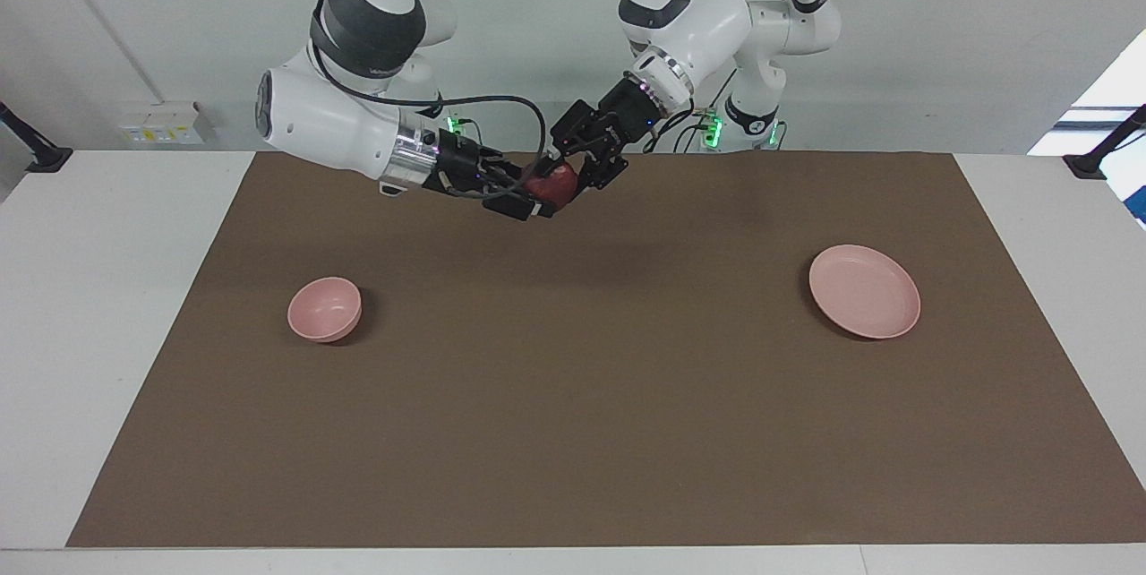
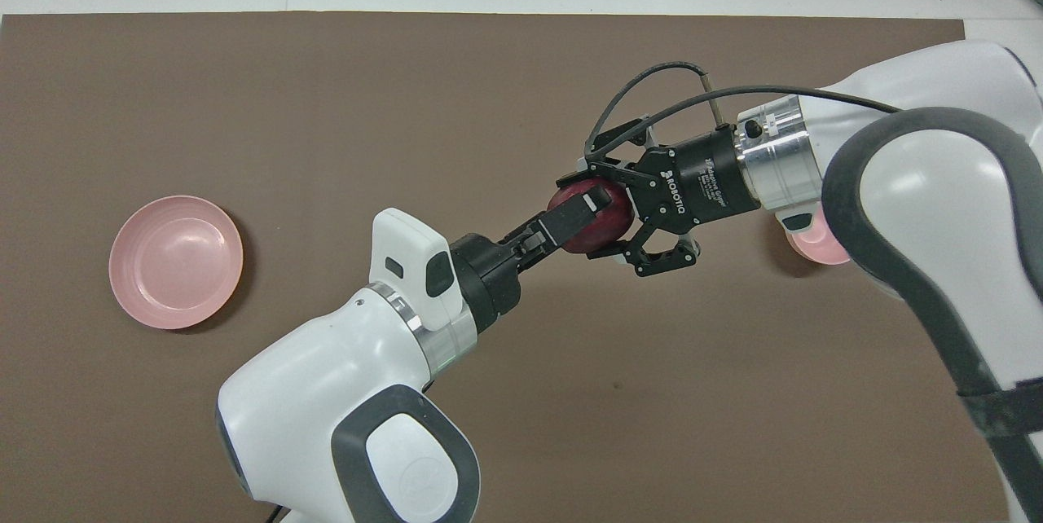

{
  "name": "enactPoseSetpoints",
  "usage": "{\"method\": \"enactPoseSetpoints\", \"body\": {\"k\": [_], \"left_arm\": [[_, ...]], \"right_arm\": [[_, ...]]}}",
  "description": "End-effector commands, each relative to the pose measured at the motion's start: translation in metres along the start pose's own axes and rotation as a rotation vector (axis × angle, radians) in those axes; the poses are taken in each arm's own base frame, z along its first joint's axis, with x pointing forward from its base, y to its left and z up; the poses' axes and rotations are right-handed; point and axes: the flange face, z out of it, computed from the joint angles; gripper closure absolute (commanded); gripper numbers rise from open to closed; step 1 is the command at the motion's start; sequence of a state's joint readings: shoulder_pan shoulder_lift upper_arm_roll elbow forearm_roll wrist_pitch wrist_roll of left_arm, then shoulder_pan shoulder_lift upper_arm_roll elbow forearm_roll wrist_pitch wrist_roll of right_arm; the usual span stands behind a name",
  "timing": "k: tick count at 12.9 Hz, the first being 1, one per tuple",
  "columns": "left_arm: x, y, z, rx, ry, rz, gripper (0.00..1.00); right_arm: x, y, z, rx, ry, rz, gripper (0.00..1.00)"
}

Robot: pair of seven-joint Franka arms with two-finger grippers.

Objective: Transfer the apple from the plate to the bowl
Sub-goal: 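Close the right gripper on the apple held by the left gripper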

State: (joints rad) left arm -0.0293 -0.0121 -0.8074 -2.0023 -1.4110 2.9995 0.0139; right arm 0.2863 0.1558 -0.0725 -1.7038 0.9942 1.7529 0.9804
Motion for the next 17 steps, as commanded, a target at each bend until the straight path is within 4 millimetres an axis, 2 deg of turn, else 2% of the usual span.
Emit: {"method": "enactPoseSetpoints", "body": {"k": [1,2,3,4,5,6,7,8,12,15,17], "left_arm": [[-0.009,0.007,0.003,-0.017,-0.015,-0.011,1.0],[-0.009,0.007,0.003,-0.017,-0.016,-0.012,1.0],[-0.009,0.007,0.003,-0.017,-0.016,-0.012,1.0],[-0.009,0.007,0.003,-0.017,-0.016,-0.013,0.89],[-0.009,0.006,0.003,-0.015,-0.019,-0.013,0.59],[-0.009,0.007,0.003,-0.016,-0.021,-0.01,0.35],[-0.008,0.007,0.003,-0.016,-0.021,-0.009,0.14],[-0.008,0.007,0.003,-0.016,-0.021,-0.011,0.01],[-0.009,0.004,0.004,-0.012,-0.028,-0.013,0.0],[-0.005,-0.008,0.003,0.012,-0.048,-0.013,0.0],[0.006,-0.021,0.001,0.034,-0.038,-0.02,0.0]], "right_arm": [[0.003,-0.006,-0.003,0.022,0.011,0.025,0.58],[0.003,-0.006,-0.003,0.022,0.012,0.023,0.68],[0.007,-0.005,-0.007,0.025,0.014,0.031,0.98],[0.009,-0.005,-0.013,0.033,0.014,0.035,1.0],[0.011,-0.006,-0.018,0.041,0.017,0.039,1.0],[0.011,-0.005,-0.019,0.039,0.015,0.039,1.0],[0.011,-0.006,-0.018,0.038,0.015,0.038,1.0],[0.01,-0.006,-0.018,0.038,0.015,0.037,1.0],[0.013,-0.004,-0.025,0.041,0.03,0.029,1.0],[0.032,0.005,-0.053,0.044,0.057,0.007,1.0],[0.045,0.014,-0.072,0.022,0.092,-0.034,1.0]]}}
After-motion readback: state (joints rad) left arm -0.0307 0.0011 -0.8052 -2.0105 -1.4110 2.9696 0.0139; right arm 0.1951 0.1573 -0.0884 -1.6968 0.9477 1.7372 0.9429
